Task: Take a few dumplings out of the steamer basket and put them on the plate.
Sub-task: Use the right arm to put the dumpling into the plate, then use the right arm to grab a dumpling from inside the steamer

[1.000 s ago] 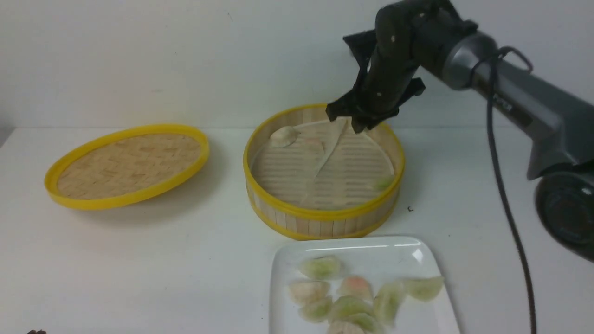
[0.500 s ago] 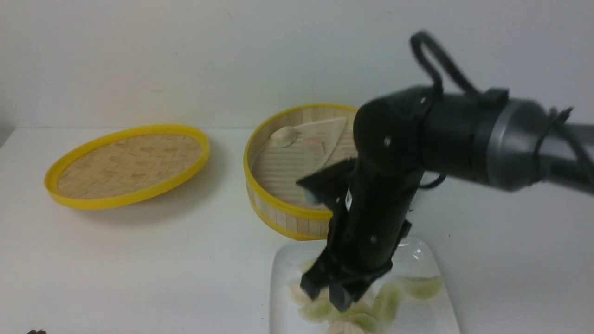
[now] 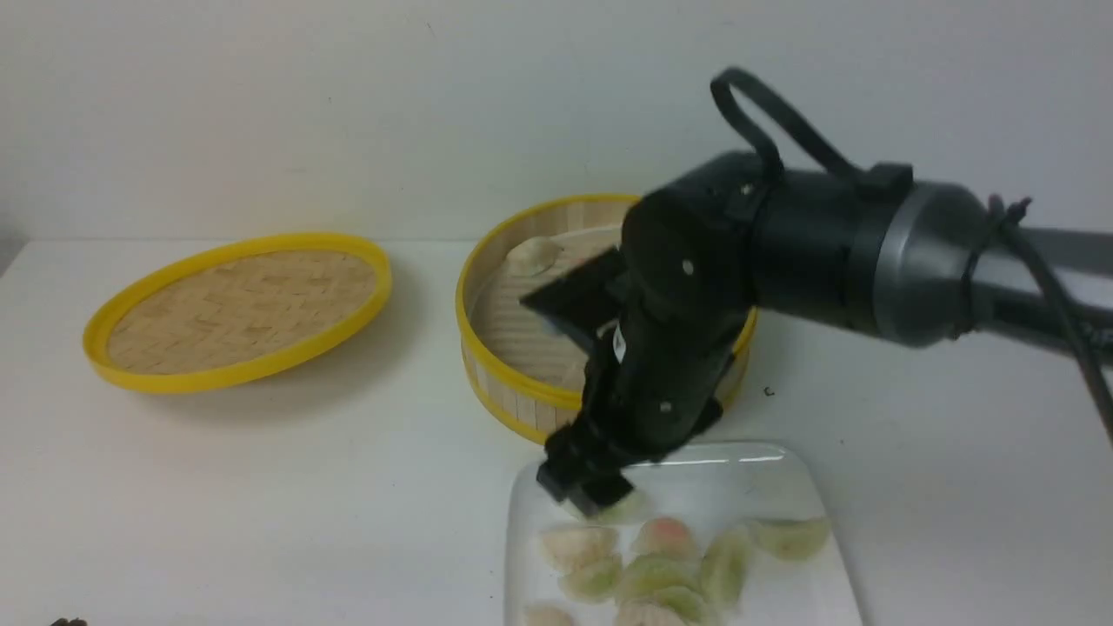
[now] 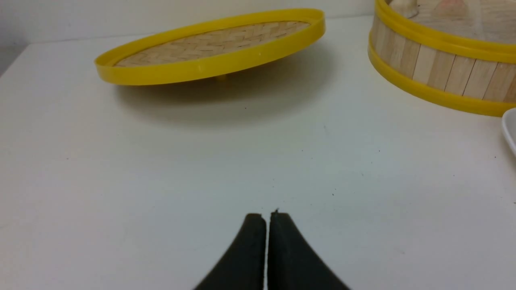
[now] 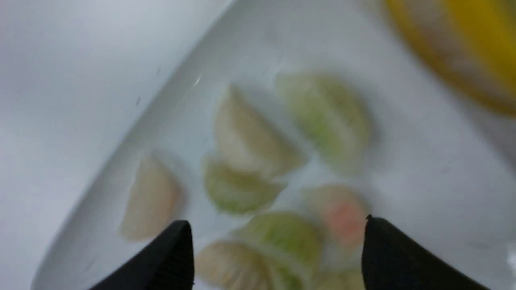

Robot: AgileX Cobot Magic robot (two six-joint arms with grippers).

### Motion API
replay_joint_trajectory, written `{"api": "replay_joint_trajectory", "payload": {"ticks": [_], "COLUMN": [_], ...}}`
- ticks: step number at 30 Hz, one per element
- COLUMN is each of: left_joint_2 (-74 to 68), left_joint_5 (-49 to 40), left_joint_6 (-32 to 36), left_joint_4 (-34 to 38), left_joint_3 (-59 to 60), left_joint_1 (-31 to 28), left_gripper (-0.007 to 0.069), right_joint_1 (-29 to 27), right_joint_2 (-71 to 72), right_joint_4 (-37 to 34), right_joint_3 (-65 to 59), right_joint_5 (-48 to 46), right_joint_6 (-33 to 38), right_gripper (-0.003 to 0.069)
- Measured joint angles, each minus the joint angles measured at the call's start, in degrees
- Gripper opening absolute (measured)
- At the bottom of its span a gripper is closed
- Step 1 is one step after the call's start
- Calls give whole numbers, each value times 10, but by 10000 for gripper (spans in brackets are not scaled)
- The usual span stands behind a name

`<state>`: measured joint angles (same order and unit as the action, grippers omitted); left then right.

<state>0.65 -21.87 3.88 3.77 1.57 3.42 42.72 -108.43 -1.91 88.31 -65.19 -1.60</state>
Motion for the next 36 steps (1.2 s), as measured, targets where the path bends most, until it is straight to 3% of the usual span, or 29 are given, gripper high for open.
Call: {"api": "replay_joint_trajectory", "payload": {"ticks": [3, 7, 14, 36], "left_joint_2": [0, 0, 0, 0], "left_joint_5": [0, 0, 0, 0], "left_joint_6": [0, 0, 0, 0], "left_joint_4": [0, 0, 0, 0], "left_joint_3": [0, 0, 0, 0], "left_joint_1": [0, 0, 0, 0], "left_gripper": [-6, -6, -6, -6], "right_joint_1": [-44, -106, -133, -132], "right_joint_2": [-18, -78, -201, -254], "right_joint_4": [50, 33, 34, 185], "right_joint_3": [97, 202, 321, 268], "right_joint_5": [-4, -44, -54, -50], "right_joint_6": [-39, -41, -24, 25], "right_gripper": [519, 505, 501, 499]}}
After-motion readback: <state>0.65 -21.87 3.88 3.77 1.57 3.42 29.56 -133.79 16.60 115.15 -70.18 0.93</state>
